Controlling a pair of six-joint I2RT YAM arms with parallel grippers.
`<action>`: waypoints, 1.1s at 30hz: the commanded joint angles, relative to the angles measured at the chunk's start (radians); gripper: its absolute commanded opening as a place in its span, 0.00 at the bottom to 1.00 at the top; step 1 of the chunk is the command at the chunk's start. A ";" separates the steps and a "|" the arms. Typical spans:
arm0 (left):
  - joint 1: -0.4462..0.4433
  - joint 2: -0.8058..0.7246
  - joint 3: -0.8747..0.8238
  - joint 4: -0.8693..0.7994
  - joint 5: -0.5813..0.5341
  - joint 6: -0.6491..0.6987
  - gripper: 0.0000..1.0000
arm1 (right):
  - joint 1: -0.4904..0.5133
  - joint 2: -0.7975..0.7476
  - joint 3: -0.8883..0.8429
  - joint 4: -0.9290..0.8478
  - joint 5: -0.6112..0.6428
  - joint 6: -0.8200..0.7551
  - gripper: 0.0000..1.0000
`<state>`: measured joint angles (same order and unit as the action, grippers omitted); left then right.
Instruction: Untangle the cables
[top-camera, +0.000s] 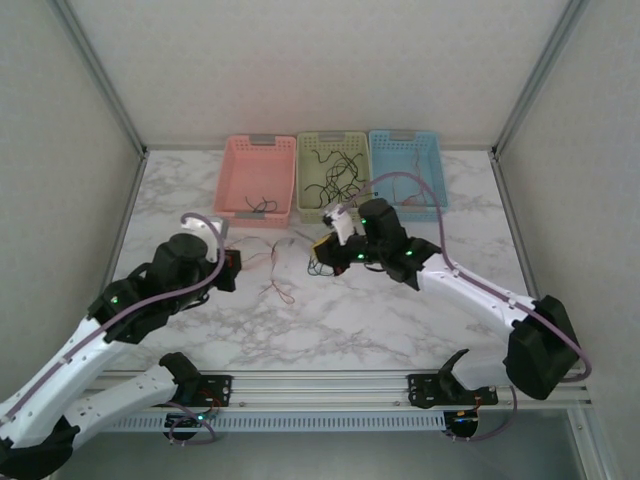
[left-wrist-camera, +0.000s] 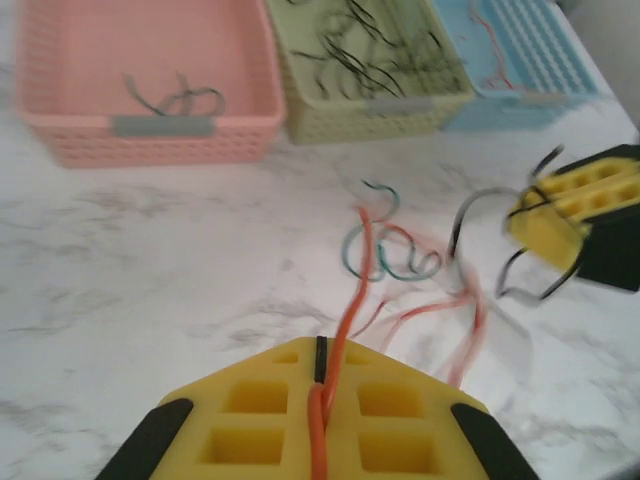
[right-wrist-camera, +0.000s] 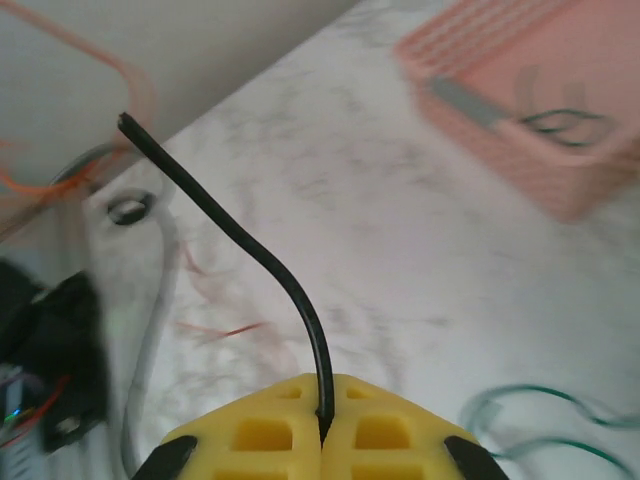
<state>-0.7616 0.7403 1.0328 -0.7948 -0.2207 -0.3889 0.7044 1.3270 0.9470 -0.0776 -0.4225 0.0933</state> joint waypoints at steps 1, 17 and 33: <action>0.009 -0.084 0.060 -0.111 -0.210 -0.025 0.00 | -0.112 -0.051 -0.052 -0.056 0.188 0.034 0.00; 0.009 -0.146 0.028 -0.158 -0.217 -0.051 0.00 | -0.338 0.163 0.370 -0.122 0.337 0.167 0.00; 0.010 -0.012 0.105 -0.064 -0.052 -0.013 0.00 | -0.308 0.921 1.202 -0.484 0.485 0.154 0.53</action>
<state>-0.7609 0.7200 1.0935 -0.8997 -0.3202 -0.4187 0.3725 2.2177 2.0529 -0.4484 0.0357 0.2752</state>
